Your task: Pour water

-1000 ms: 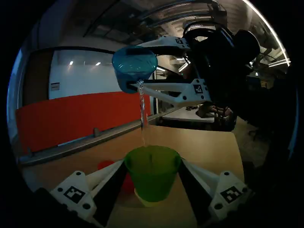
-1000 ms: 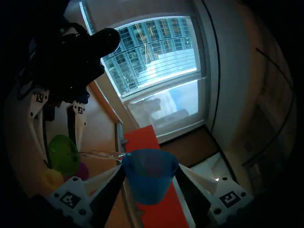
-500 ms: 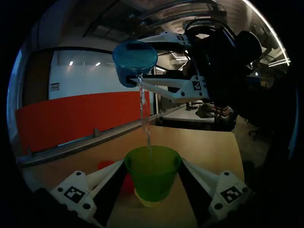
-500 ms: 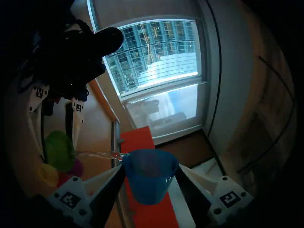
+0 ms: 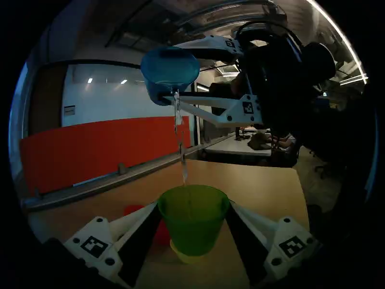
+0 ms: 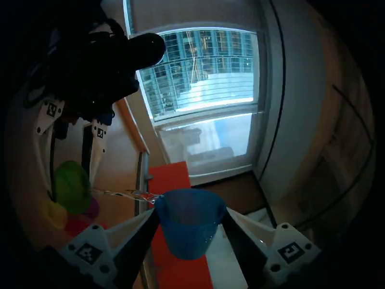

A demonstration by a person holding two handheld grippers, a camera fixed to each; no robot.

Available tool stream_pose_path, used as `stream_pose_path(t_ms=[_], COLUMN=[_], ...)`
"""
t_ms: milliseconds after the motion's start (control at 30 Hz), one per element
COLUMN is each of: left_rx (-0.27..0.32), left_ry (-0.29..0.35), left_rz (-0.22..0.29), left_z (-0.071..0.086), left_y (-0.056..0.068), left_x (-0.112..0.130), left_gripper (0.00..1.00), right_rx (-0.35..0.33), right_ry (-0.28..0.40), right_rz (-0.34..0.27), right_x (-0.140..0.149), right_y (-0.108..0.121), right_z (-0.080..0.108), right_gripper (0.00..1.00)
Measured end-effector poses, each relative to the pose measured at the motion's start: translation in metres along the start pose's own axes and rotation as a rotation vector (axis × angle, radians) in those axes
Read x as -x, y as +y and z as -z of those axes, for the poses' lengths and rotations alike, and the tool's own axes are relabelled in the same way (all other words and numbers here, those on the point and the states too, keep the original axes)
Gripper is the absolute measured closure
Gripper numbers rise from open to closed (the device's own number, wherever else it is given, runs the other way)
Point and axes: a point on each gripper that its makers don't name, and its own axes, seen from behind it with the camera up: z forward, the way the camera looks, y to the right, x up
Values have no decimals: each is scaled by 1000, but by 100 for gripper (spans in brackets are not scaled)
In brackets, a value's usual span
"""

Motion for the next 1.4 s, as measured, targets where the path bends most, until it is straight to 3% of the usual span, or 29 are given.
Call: stream_pose_path(t_ms=[1400], left_rx=[-7], left_ry=[17], left_rz=[25], left_z=[3], left_y=[-3], left_x=[-2], left_gripper=[13], right_rx=[27], right_ry=[6], right_rz=[205], right_x=[-16], right_y=[17], right_z=[-11], right_gripper=[9])
